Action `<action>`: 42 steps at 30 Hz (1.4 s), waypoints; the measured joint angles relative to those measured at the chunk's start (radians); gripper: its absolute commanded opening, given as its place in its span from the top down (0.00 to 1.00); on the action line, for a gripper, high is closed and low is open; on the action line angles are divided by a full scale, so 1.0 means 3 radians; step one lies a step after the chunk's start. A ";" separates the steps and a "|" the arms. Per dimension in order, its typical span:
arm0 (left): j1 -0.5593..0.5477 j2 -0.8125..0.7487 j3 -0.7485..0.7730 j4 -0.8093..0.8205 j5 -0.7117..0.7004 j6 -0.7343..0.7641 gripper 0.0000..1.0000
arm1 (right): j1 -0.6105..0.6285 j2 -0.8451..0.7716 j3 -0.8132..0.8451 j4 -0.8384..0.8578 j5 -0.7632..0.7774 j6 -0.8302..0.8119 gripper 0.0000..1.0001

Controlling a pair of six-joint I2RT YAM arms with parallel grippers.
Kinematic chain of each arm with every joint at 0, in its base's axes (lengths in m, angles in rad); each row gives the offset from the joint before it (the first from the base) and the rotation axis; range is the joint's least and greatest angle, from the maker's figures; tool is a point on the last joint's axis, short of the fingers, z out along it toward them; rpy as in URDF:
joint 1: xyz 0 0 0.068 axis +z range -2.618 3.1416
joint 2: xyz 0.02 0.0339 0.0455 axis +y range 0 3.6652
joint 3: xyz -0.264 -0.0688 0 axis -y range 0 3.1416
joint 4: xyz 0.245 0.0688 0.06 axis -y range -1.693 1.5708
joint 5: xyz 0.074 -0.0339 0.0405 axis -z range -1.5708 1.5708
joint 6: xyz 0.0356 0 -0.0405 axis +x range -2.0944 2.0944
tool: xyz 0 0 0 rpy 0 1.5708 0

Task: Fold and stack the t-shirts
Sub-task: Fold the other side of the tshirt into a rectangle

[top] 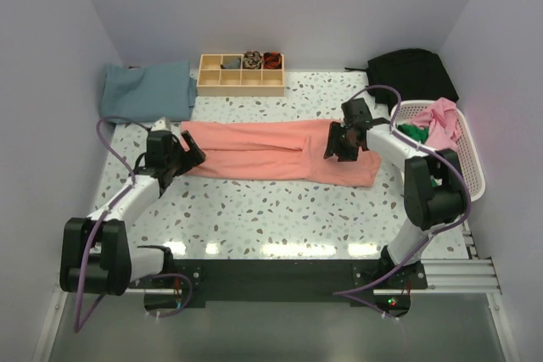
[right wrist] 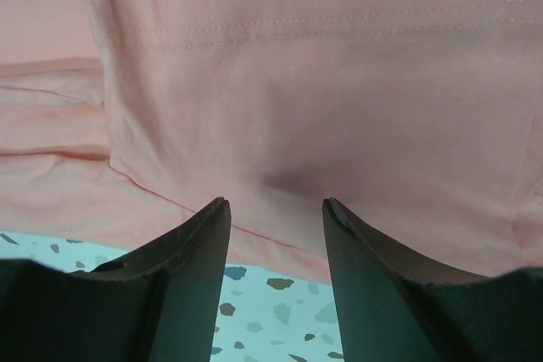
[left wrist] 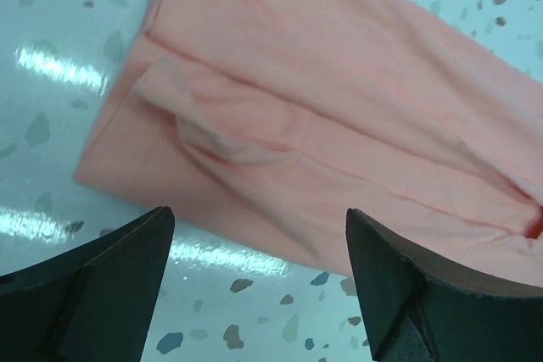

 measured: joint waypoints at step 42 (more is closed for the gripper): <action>0.0001 -0.0137 -0.0640 0.0155 -0.0601 -0.0284 0.12 | -0.0001 0.0203 -0.0099 0.0128 0.0173 -0.0004 0.49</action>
